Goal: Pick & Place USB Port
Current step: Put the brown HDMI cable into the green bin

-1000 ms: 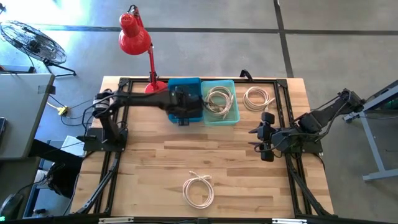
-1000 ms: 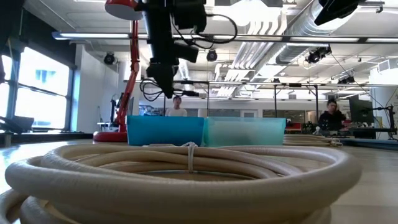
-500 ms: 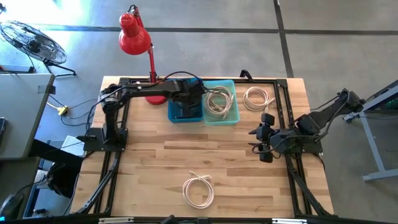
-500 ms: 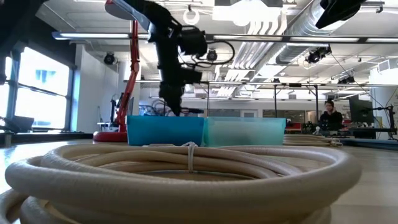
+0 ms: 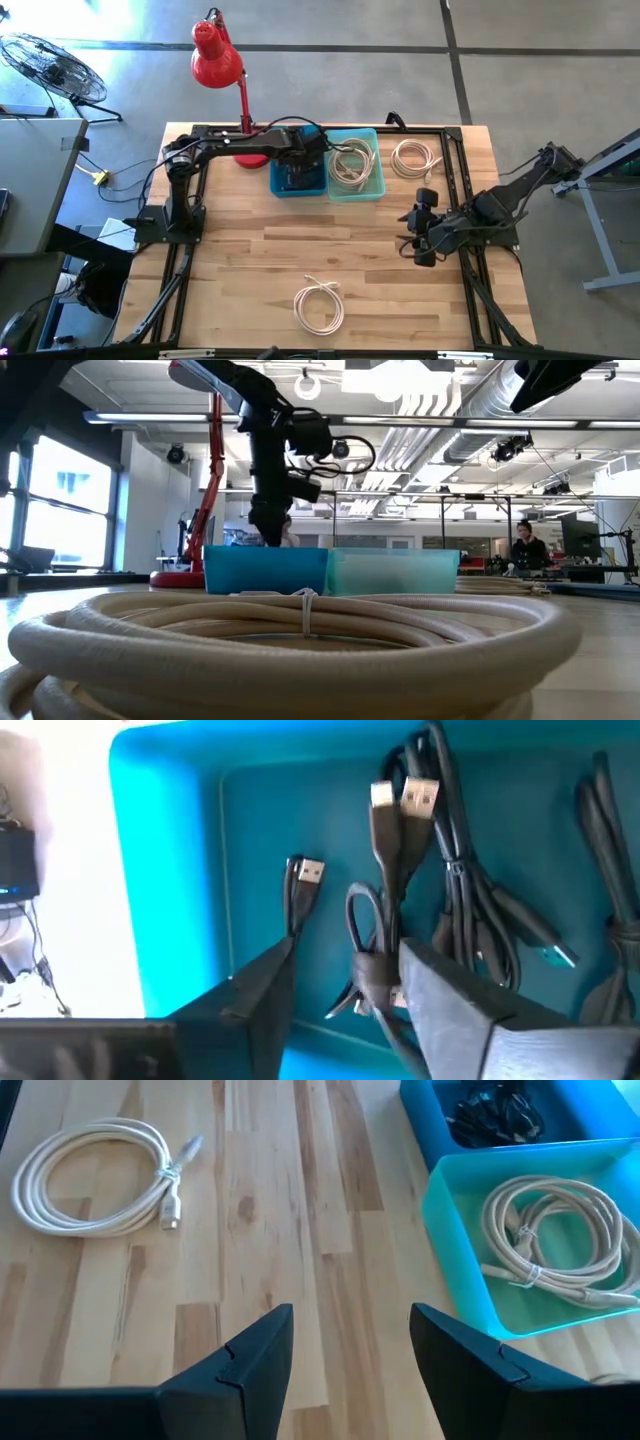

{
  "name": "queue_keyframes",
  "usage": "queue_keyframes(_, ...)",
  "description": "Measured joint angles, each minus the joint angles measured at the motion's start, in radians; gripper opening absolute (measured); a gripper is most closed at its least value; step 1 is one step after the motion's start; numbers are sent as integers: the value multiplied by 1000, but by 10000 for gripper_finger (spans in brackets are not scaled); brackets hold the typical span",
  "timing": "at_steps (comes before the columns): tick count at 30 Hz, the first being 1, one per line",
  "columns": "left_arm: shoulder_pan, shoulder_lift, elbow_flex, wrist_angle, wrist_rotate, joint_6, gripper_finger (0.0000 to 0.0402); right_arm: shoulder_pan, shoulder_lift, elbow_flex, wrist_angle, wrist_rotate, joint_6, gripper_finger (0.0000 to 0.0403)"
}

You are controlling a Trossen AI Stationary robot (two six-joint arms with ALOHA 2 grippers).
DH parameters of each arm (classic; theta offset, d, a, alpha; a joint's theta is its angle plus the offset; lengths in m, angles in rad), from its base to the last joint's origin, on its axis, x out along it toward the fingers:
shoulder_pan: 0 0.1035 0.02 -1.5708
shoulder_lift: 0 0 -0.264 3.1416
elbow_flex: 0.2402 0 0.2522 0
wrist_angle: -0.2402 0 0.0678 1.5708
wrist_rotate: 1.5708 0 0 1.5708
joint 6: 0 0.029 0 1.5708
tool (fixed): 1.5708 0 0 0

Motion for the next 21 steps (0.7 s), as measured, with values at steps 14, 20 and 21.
queue_keyframes(14,-160,-26,2,-170,-14,-27,211,-1,0,0,-239,85,269,195)
queue_keyframes(20,-329,-69,3,-338,-42,-149,211,-49,0,0,-397,212,347,195)
queue_keyframes(21,-361,-78,3,-371,-51,-174,211,-65,0,-1,-404,232,352,195)
